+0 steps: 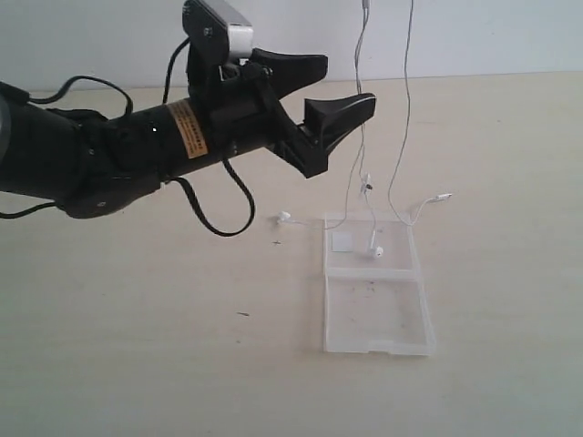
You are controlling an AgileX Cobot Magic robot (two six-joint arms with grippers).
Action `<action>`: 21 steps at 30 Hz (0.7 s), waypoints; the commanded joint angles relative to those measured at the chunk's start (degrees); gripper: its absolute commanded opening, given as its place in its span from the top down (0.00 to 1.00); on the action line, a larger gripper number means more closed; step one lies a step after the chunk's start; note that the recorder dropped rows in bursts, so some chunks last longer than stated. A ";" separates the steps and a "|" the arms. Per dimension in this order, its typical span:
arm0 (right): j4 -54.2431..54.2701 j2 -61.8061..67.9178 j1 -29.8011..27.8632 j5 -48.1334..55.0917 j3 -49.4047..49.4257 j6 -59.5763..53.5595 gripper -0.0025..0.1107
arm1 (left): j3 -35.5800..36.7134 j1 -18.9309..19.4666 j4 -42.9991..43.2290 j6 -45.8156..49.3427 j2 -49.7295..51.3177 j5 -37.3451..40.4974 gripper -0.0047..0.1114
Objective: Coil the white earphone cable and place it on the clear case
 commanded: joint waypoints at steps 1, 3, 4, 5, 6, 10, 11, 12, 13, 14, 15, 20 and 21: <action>-0.62 0.22 0.03 -0.50 -0.01 -0.28 0.98 | -2.54 -2.37 -1.33 -0.98 2.35 -0.39 0.32; -1.37 0.22 0.03 -0.17 -0.01 -0.28 0.98 | -3.16 -2.81 -3.06 -1.13 2.73 -0.29 0.32; -1.37 0.22 0.03 0.15 -0.01 -0.28 0.98 | -3.53 -3.18 -4.56 -1.31 2.86 -0.41 0.32; -1.37 0.22 0.03 0.29 -0.01 -0.28 0.98 | -3.81 -3.54 -5.95 -1.27 2.86 -0.32 0.32; -1.37 0.22 0.03 0.43 -0.01 -0.28 0.98 | -4.21 -3.96 -7.54 -1.27 2.86 -0.31 0.32; -1.37 0.22 0.03 0.58 -0.01 -0.28 0.98 | -6.58 -5.49 -9.49 -1.27 3.10 -0.31 0.32; -1.37 0.22 0.03 0.58 -0.01 -0.28 0.98 | -7.06 -5.78 -9.76 -1.27 3.23 0.15 0.32; -1.37 0.22 0.03 0.58 -0.01 -0.28 0.98 | -7.56 -6.21 -9.99 -1.27 3.33 0.63 0.32; -1.37 0.22 0.03 0.58 -0.01 -0.28 0.98 | -8.01 -6.45 -10.11 -1.27 3.45 1.21 0.32; -1.37 0.22 0.03 0.58 -0.01 -0.28 0.98 | -8.45 -6.75 -10.23 -1.27 3.67 1.49 0.32; -1.37 0.22 0.03 0.58 -0.01 -0.28 0.98 | -8.88 -6.92 -10.35 -1.27 3.80 1.63 0.32; -1.37 0.22 0.03 0.91 -0.01 -0.12 0.98 | -10.98 -7.65 -11.82 -1.27 5.70 2.23 0.32; -1.37 0.22 0.03 1.05 -0.01 -0.12 0.98 | -11.31 -7.81 -12.13 -1.27 6.16 2.51 0.32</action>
